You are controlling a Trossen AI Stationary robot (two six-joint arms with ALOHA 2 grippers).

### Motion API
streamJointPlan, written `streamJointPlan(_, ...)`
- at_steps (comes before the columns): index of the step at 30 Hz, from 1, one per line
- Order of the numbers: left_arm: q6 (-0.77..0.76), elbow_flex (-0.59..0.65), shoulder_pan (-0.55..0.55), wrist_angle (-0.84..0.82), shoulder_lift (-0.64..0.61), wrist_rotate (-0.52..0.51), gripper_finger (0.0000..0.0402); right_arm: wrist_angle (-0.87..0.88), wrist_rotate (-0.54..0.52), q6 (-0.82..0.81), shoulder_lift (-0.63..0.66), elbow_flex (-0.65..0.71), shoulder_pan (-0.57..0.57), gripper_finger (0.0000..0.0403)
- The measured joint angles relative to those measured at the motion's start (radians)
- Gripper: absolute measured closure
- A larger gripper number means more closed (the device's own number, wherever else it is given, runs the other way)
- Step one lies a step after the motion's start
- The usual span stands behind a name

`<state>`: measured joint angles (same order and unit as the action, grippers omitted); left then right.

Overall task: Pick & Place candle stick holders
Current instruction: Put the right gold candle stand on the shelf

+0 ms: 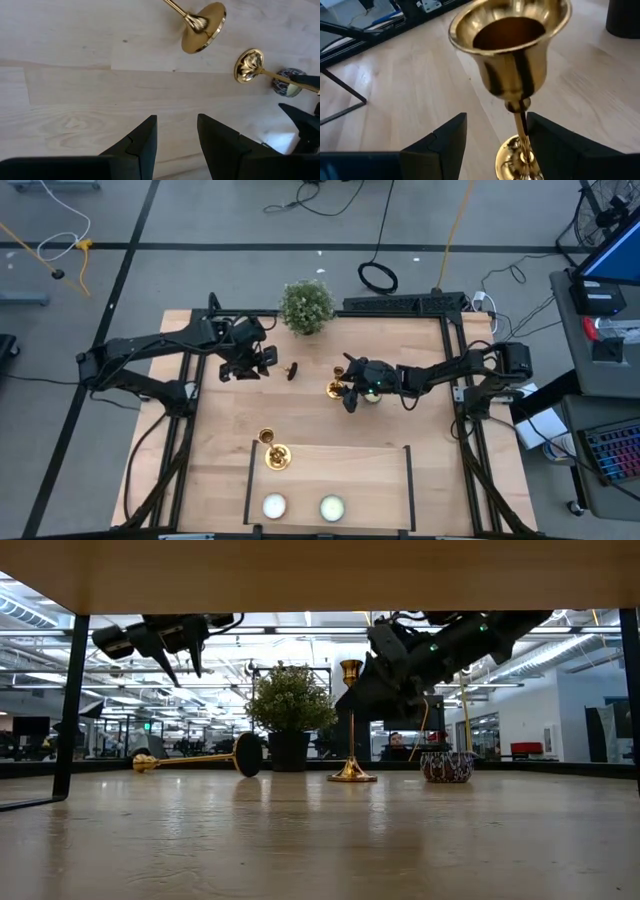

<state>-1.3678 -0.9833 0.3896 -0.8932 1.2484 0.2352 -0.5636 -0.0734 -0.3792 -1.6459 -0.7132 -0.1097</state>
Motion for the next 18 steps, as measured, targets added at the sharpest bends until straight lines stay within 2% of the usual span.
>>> streamJointPlan(5, 0.003, 0.000, -0.010, -0.001, 0.000, 0.000, 0.0256, 0.015, -0.001, 0.000, 0.000, 0.000, 0.000, 0.0205)
streamJointPlan(8, 0.009, 0.000, -0.010, -0.001, 0.000, 0.000, 0.0256, 0.014, -0.001, -0.001, 0.000, 0.000, 0.000, 0.0221)
streamJointPlan(12, 0.021, 0.000, -0.010, 0.000, 0.000, -0.008, 0.0256, 0.015, -0.001, -0.001, 0.000, 0.000, 0.000, 0.0273)
streamJointPlan(18, 0.024, 0.000, -0.010, 0.000, 0.000, -0.008, 0.0256, 0.007, 0.030, 0.009, 0.001, 0.000, -0.001, 0.0384)
